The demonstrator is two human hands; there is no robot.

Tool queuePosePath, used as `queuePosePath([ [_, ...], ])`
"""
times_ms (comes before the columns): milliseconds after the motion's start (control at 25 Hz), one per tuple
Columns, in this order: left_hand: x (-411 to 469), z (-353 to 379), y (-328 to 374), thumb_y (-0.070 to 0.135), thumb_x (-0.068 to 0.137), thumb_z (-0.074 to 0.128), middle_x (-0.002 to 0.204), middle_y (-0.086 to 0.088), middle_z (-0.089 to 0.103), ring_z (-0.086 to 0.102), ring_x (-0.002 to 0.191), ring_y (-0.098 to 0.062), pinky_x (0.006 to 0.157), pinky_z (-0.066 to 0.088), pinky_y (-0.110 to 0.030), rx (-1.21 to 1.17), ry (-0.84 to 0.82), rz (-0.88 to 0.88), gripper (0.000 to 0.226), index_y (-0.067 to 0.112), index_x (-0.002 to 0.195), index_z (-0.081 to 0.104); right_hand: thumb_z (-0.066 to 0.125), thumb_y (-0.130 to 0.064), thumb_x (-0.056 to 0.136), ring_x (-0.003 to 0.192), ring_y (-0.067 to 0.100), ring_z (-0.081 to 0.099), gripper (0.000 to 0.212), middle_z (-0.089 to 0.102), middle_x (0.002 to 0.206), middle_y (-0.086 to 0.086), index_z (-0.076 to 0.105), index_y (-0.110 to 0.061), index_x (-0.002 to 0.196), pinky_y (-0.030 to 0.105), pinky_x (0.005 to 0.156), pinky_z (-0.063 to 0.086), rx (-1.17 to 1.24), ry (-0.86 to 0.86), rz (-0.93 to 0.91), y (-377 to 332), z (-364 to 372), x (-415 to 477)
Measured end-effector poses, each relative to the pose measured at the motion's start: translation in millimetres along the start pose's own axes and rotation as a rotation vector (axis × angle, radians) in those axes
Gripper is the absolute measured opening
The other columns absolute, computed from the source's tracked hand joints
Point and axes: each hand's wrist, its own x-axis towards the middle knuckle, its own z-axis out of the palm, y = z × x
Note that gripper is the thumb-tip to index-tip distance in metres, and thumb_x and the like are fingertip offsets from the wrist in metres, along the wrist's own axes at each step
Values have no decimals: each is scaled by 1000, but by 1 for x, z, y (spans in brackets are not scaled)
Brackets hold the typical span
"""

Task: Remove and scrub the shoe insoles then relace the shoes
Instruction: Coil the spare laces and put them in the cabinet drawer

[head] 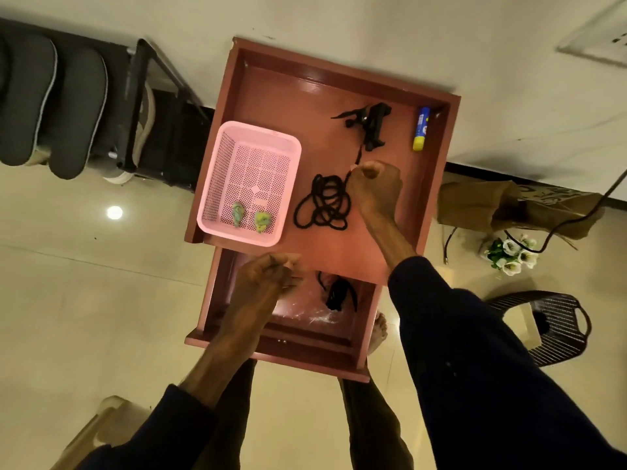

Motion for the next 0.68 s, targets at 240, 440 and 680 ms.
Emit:
queuePosePath([
  [240,-51,3,80,12,99,67,137,10,65,61,127,-11,105,54,-38,460,70,521,36,22,134,66,64,-15,99,76,5,72,12,73,82,-6,69,-4,101,20,69,55,138,-151,-272,-68,-79,-86],
  [440,-93,20,168,17,106,57,148,1,57,51,136,-10,111,47,-42,641,-75,787,41,25,146,56,69,-18,97,93,15,69,12,74,98,-6,77,-18,106,39,79,58,22,-245,-552,-136,-135,-139],
  [680,-167,33,249,29,105,59,71,10,66,63,66,-9,61,52,-41,686,-61,816,24,19,90,75,81,-11,85,85,9,74,8,77,86,-7,78,-13,93,37,83,61,96,-231,-579,-233,-202,-191],
])
